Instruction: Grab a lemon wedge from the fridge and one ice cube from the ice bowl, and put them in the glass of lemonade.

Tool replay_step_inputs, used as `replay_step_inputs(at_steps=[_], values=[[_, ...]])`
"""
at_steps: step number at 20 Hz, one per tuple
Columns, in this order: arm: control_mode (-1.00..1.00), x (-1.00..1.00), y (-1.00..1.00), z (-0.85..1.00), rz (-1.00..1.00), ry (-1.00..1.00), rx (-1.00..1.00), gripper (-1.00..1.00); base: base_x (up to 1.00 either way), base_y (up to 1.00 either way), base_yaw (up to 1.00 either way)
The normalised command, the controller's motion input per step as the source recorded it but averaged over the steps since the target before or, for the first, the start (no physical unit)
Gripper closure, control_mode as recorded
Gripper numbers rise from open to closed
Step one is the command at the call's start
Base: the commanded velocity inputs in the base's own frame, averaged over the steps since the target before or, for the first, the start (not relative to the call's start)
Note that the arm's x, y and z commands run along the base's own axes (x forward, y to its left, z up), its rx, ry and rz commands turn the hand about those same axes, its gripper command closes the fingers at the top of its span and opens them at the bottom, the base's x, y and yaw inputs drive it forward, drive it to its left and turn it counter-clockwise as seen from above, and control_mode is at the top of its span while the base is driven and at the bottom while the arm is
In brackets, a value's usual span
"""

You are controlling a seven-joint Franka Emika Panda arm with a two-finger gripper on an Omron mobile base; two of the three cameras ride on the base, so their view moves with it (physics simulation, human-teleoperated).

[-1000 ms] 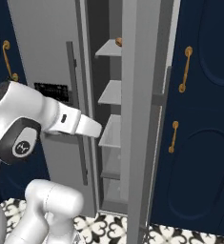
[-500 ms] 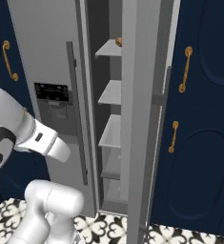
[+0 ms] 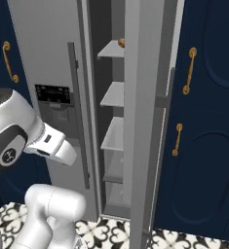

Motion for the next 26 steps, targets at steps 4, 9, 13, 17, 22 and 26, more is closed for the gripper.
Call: replay_step_inputs(at_steps=[4, 9, 13, 17, 22, 26], values=[[-1.00, 0.18, 0.00, -0.14, 0.00, 0.23, -0.01, -1.00, 0.00, 0.00, 0.00], [1.00, 0.19, -0.04, -0.05, 0.00, 0.02, -0.01, -1.00, 0.28, -0.09, 0.00], [1.00, 0.00, 0.00, 0.00, 0.00, 0.00, 0.00, -1.00, 0.61, -0.15, 0.00], [1.00, 0.00, 0.00, 0.00, 0.00, 0.00, 0.00, -1.00, 0.52, -0.24, 0.02], [1.00, 0.00, 0.00, 0.00, 0.00, 0.00, 0.00, -1.00, 0.50, -0.41, 0.06], [1.00, 0.00, 0.00, 0.00, 0.00, 0.00, 0.00, -1.00, 0.67, -0.25, 0.01]])
